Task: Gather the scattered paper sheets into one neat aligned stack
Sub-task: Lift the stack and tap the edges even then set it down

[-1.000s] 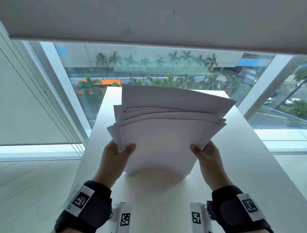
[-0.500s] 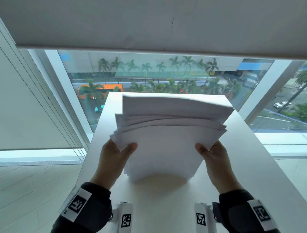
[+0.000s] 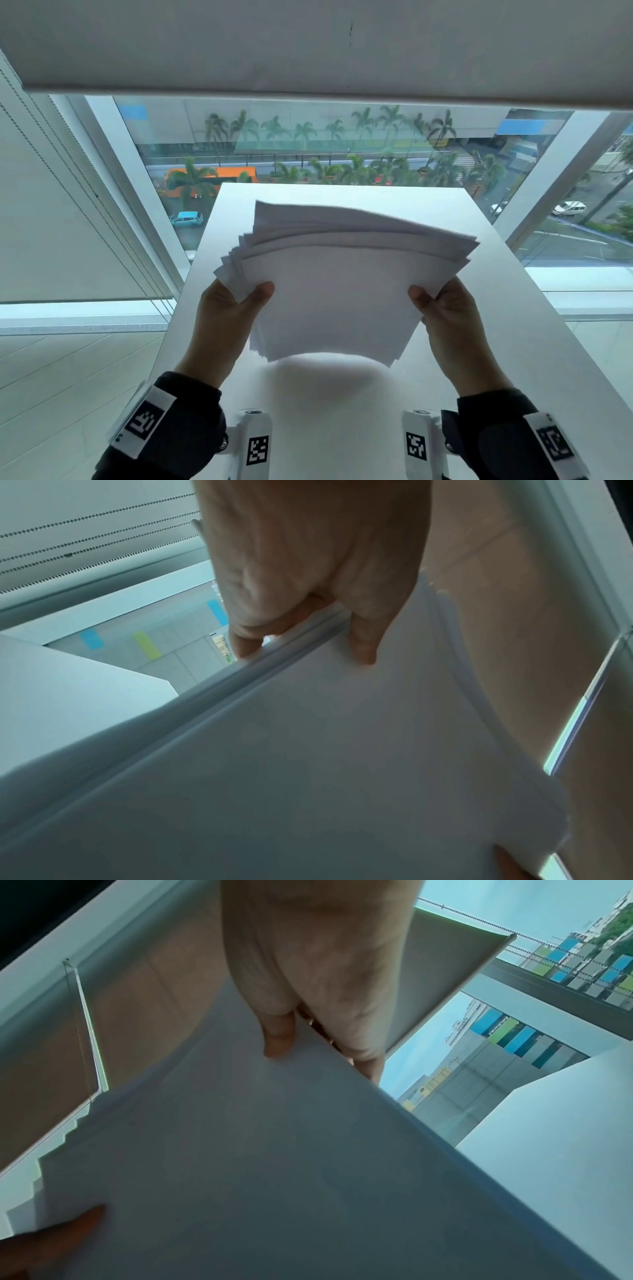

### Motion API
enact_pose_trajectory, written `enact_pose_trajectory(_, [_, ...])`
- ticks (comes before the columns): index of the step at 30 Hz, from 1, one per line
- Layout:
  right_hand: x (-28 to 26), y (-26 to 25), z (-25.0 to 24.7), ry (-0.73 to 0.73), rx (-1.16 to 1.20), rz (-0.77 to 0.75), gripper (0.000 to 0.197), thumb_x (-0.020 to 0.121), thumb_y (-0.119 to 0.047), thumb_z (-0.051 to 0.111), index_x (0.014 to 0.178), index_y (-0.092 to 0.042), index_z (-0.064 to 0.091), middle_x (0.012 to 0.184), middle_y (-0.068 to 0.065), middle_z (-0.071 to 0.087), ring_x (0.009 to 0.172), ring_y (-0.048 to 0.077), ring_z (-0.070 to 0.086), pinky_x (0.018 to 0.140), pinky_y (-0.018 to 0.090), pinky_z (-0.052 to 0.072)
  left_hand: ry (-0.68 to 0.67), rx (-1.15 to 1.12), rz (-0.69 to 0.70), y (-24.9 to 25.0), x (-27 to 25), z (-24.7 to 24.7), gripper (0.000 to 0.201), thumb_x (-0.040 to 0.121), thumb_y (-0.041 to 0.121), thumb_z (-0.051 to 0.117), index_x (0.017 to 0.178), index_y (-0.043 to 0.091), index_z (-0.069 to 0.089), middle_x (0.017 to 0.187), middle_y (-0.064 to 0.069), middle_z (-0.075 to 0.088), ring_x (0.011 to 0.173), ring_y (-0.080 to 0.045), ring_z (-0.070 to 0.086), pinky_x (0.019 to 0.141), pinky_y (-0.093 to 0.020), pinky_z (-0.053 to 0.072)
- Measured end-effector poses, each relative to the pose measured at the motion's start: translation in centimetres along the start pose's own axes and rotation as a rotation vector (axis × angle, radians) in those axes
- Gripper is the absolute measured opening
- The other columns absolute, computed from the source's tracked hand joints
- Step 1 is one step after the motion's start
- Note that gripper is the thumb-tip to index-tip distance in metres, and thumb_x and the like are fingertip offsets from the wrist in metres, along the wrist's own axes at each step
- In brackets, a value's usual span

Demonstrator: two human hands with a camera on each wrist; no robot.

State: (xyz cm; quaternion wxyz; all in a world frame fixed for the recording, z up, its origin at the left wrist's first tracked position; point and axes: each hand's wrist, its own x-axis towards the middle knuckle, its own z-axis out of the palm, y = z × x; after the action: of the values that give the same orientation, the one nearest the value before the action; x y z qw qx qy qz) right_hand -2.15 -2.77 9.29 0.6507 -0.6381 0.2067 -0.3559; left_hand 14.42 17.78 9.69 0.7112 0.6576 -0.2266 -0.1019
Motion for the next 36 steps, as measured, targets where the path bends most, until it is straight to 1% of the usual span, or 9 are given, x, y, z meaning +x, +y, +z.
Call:
enact_pose_trajectory(3, [-0.2,0.1,-0.4,-0.062,0.029,0.017,0.025,0.073,-0.014,0.066,0.096,-0.02,0.06,0.085,-0.008,0.071,0.078,0.005,0.065,0.065,0.015,0.049,-0.019,-0.048,-0.059,-0.5,-0.2,0.0,0.024,0.064,0.017,0.069,0.088,0.02,0.068,0.077,0.015,0.075,0.074,0.0,0.068,0.068,-0.013,0.053])
enact_pose_trajectory(10, [-0.1,1.1,-0.1,-0.082,0.051,0.139,0.046,0.07,-0.009,0.064,0.115,-0.008,0.057,0.101,0.006,0.071,0.092,0.016,0.067,0.074,0.023,0.053,-0.1,-0.074,-0.13,-1.6,0.2,0.5,0.03,0.063,0.013,0.069,0.093,0.017,0.066,0.081,0.012,0.076,0.076,-0.002,0.069,0.067,-0.014,0.053])
enact_pose_trajectory(14, [-0.1,1.2,0.6,0.026,-0.084,0.12,0.018,0.077,0.003,0.065,0.091,-0.008,0.064,0.081,0.001,0.07,0.072,0.008,0.064,0.07,0.026,0.048,-0.06,-0.071,-0.164,-1.9,0.5,0.6,0.024,0.062,0.016,0.067,0.087,0.016,0.068,0.073,0.013,0.075,0.071,-0.002,0.069,0.069,-0.017,0.054])
enact_pose_trajectory(16, [-0.2,1.1,0.7,0.055,-0.126,0.09,0.025,0.081,0.01,0.059,0.083,-0.014,0.064,0.071,-0.005,0.072,0.066,0.004,0.063,0.066,0.021,0.049,-0.041,-0.062,-0.141,-1.6,0.3,0.6,0.022,0.062,0.016,0.067,0.084,0.016,0.068,0.071,0.013,0.075,0.069,-0.002,0.068,0.069,-0.017,0.053])
enact_pose_trajectory(22, [-0.2,0.0,0.2,0.046,-0.062,0.006,0.028,0.08,0.013,0.058,0.08,-0.014,0.064,0.07,-0.01,0.073,0.066,0.004,0.064,0.063,0.013,0.05,-0.073,-0.097,-0.045,-0.1,0.0,0.0,0.019,0.063,0.006,0.071,0.076,0.019,0.071,0.072,0.013,0.075,0.068,0.001,0.068,0.064,-0.011,0.052])
enact_pose_trajectory(26, [-0.4,0.3,-0.5,-0.03,0.025,0.079,0.022,0.071,0.001,0.069,0.089,-0.012,0.066,0.08,-0.001,0.074,0.075,0.008,0.068,0.067,0.018,0.053,-0.12,-0.127,-0.051,-0.9,0.0,-0.4,0.044,0.071,-0.015,0.066,0.069,0.029,0.073,0.074,0.008,0.076,0.072,-0.003,0.068,0.07,-0.015,0.055])
enact_pose_trajectory(28, [-0.5,0.9,-0.7,-0.038,0.013,0.126,0.025,0.068,-0.004,0.069,0.091,-0.012,0.067,0.084,0.002,0.074,0.079,0.013,0.068,0.07,0.022,0.054,-0.141,-0.106,-0.086,-1.5,0.0,-0.4,0.034,0.066,-0.009,0.073,0.072,0.025,0.072,0.075,0.008,0.076,0.072,-0.003,0.069,0.069,-0.016,0.055])
enact_pose_trajectory(31, [-0.7,1.0,0.1,0.007,0.009,0.137,0.02,0.078,0.011,0.062,0.081,-0.008,0.068,0.073,-0.003,0.074,0.068,0.008,0.067,0.063,0.017,0.052,-0.125,-0.074,-0.138,-2.0,0.1,-0.2,0.021,0.054,0.019,0.077,0.074,0.025,0.075,0.075,0.01,0.076,0.072,-0.003,0.069,0.07,-0.018,0.055])
enact_pose_trajectory(36, [-0.7,0.3,0.3,0.031,0.041,0.057,0.036,0.08,0.013,0.056,0.067,-0.017,0.073,0.068,-0.007,0.073,0.065,0.004,0.065,0.063,0.014,0.051,-0.098,-0.088,-0.064,-0.7,0.4,0.0,0.021,0.056,0.018,0.074,0.072,0.031,0.075,0.072,0.013,0.075,0.067,-0.001,0.067,0.066,-0.013,0.053])
